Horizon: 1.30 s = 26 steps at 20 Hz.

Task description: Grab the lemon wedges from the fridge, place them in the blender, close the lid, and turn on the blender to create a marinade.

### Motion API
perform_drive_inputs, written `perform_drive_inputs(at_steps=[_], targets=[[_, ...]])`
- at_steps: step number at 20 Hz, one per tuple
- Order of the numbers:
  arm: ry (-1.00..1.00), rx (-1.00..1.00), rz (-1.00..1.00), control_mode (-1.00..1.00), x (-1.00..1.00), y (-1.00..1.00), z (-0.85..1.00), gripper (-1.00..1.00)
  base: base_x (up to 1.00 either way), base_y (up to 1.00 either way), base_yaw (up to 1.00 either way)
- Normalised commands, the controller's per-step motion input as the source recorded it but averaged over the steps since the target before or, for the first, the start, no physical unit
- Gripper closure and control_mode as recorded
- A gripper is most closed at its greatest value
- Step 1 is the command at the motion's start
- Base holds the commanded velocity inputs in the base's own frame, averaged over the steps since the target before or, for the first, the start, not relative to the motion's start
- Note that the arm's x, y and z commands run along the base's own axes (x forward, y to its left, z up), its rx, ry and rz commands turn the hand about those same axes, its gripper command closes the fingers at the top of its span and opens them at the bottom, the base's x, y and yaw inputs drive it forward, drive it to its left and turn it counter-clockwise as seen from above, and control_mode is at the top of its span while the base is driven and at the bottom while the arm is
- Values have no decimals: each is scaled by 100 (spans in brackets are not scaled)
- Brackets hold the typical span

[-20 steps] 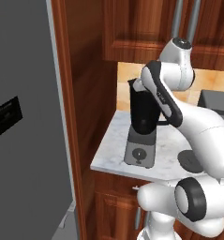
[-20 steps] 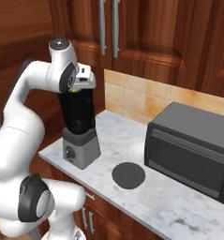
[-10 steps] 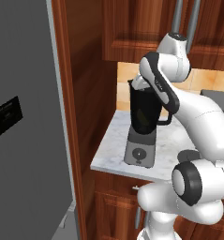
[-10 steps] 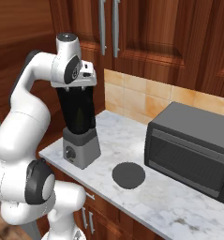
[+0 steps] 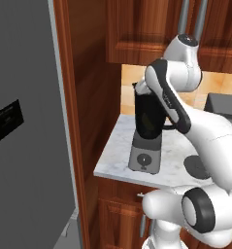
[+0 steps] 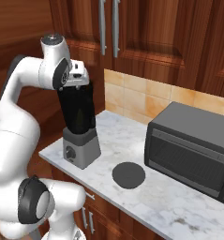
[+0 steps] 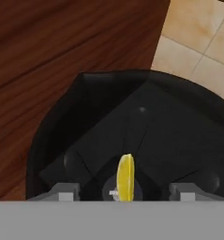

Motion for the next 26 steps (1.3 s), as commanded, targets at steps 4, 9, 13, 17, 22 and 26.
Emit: perform_drive_inputs(at_steps=[4,9,13,17,22,26], targets=[[-18,0,0,-100,-100,9,2,-100,0,0,0],[-6,0,0,-100,-100,3,0,-100,0,0,0],[-5,0,-2,-100,-97,0,12,-100,0,0,0],[-2,0,-6,-100,-63,-2,68,-100,0,0,0],[1,5,-7,-100,-43,0,98,-100,0,0,0],[12,9,-5,-100,-51,0,96,-100,0,0,0]])
